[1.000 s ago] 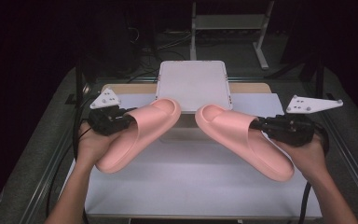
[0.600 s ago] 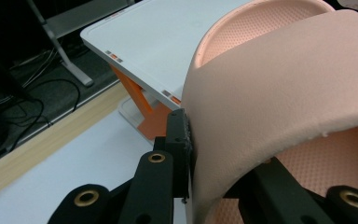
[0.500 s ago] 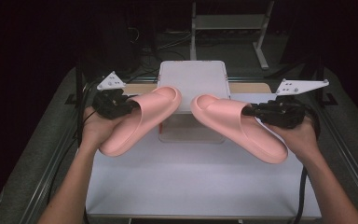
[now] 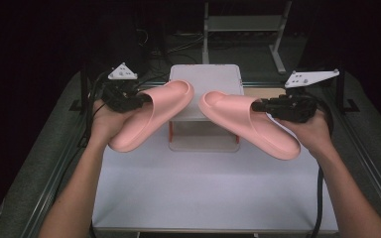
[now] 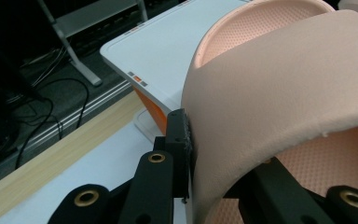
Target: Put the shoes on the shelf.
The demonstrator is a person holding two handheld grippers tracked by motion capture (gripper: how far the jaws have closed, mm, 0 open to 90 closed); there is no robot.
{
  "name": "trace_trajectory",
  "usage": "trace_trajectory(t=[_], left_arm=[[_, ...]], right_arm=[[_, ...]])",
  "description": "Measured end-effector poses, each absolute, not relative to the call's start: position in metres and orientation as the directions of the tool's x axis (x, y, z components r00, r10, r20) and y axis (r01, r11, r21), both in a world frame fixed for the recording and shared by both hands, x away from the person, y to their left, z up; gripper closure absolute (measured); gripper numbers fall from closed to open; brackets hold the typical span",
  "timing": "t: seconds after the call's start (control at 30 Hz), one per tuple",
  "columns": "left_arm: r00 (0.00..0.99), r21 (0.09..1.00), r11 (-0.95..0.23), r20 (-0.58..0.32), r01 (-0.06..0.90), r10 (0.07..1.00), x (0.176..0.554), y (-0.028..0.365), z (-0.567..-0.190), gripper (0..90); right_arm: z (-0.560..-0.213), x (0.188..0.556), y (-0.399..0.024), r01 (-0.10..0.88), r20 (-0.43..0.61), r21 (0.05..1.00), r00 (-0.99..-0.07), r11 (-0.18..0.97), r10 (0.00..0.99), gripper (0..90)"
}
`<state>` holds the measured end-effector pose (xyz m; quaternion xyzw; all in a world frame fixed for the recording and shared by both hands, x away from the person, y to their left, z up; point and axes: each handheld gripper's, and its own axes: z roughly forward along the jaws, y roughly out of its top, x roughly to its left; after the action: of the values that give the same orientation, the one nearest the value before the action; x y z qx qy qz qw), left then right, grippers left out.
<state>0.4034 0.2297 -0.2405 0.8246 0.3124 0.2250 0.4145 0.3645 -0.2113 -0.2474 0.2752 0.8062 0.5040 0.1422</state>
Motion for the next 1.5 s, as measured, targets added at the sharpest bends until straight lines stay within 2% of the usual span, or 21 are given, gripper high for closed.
trace_trajectory(t=[0.6, 1.5], left_arm=[[0.66, 0.815, -0.451, 0.115, 0.364, 0.742, 0.439, 0.227, -0.232, 78.4], [0.621, 0.801, -0.39, 0.03, 0.454, 0.783, 0.497, 0.216, -0.24, 78.4]], right_arm=[[-0.247, 0.407, -0.211, 0.344, 0.066, 0.875, -0.782, 0.341, 0.619, 83.0], [-0.245, 0.472, -0.202, 0.416, 0.089, 0.849, -0.719, 0.325, 0.689, 82.9]])
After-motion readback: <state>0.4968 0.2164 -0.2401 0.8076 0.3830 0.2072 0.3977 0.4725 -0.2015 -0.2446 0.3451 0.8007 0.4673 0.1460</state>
